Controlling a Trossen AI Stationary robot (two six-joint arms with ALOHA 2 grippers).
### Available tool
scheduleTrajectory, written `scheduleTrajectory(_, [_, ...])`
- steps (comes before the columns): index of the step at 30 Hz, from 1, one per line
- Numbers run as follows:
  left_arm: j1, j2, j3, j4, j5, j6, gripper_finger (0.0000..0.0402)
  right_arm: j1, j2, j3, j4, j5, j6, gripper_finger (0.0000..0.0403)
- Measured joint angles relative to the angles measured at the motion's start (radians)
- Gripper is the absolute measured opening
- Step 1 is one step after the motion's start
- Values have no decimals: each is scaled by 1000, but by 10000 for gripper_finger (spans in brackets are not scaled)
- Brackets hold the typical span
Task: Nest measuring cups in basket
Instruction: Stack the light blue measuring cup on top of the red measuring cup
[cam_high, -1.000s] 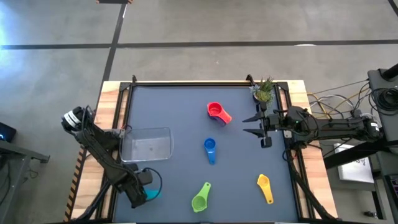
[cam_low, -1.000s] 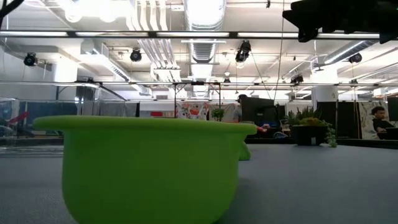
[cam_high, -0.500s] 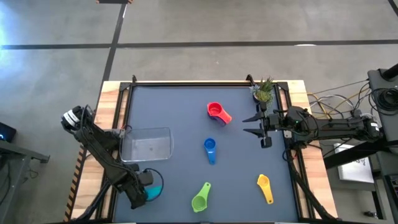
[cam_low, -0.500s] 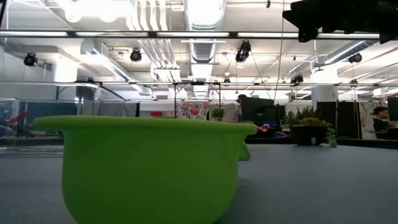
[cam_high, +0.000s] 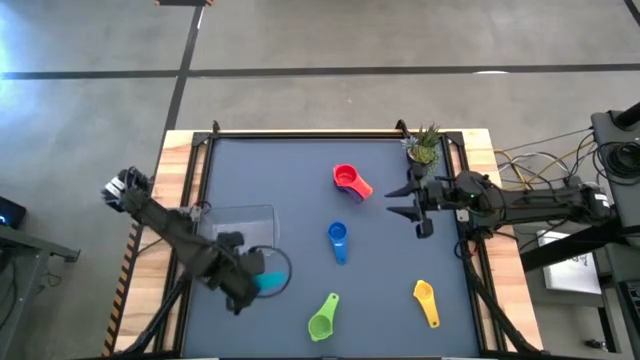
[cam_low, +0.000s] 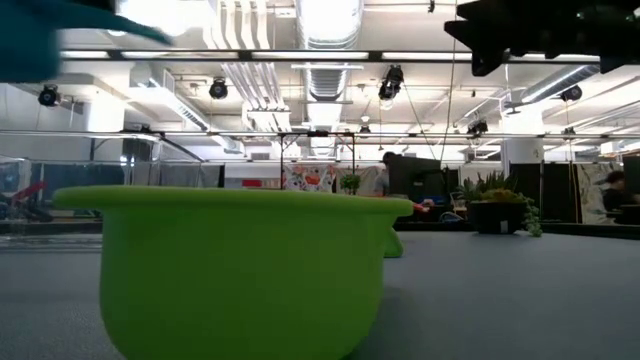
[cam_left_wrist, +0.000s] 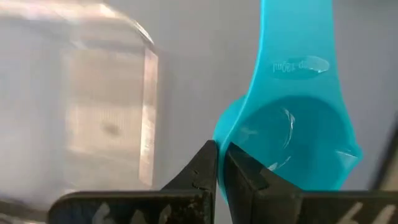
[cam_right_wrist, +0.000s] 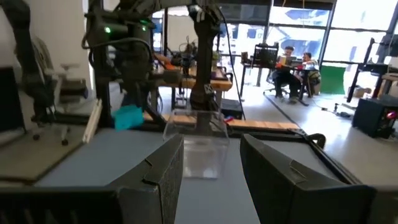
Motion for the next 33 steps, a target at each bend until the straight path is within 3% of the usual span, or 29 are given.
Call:
scheduleTrajectory(4, [103,5,53,-17,-111,183,1,0,71,2,26,55,133,148])
scheduleTrajectory(12, [277,13,82,45,-337,468,0,0,230,64,17,61,153,177])
scheduleTrajectory(21, [448,15,82,333,-403,786,0,-4,379,214,18,61,209,254])
scheduleTrajectory(29, [493,15,82,442,-475,827,0,-56,539,335,21,46,428,277])
scheduleTrajectory(33, [493,15,80,428,-494,831,0,-92,619,389,48,-86,470,271])
